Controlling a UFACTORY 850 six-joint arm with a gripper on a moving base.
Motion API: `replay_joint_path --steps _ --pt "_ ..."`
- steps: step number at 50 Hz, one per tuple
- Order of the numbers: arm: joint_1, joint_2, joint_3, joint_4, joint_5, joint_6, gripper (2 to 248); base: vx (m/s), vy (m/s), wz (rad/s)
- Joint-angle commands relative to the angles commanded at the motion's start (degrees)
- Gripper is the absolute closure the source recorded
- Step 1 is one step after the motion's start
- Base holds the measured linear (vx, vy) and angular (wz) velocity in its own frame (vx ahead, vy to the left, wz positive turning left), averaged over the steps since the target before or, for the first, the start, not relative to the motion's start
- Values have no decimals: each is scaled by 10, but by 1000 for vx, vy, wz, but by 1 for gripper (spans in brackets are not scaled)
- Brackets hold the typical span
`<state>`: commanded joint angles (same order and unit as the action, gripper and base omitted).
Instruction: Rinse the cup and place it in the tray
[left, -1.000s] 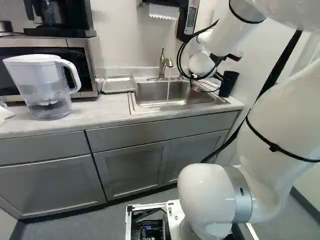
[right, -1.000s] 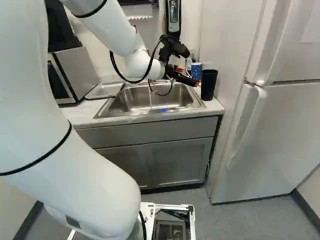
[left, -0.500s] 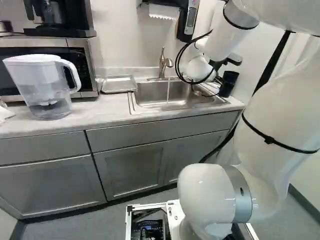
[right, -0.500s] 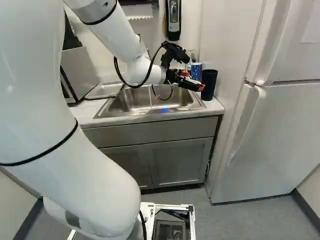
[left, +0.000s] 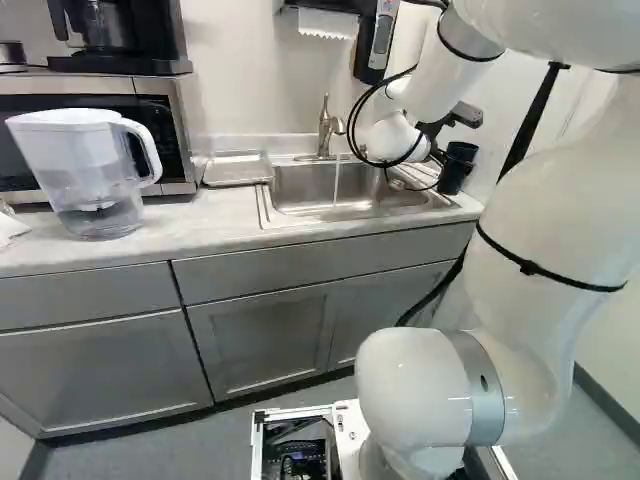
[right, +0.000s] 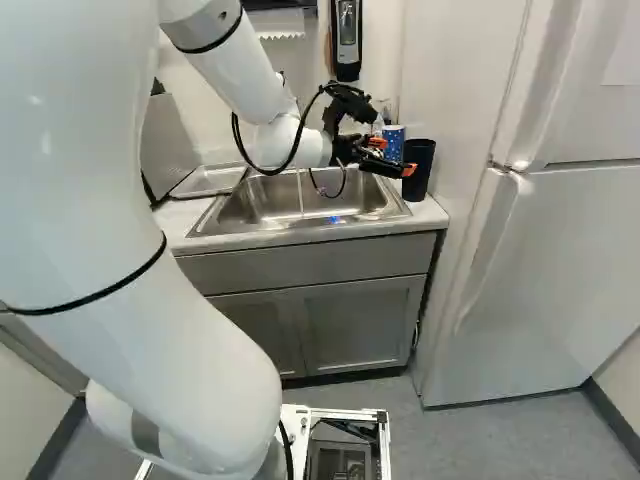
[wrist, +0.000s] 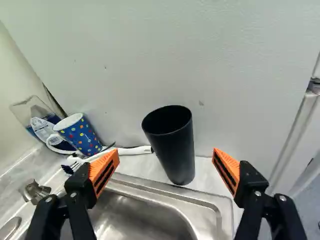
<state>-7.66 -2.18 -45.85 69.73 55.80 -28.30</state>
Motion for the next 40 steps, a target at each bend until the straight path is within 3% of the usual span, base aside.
replay_joint_path --steps 40 --pt "2 -59 -2 0 61 0 3 0 0 0"
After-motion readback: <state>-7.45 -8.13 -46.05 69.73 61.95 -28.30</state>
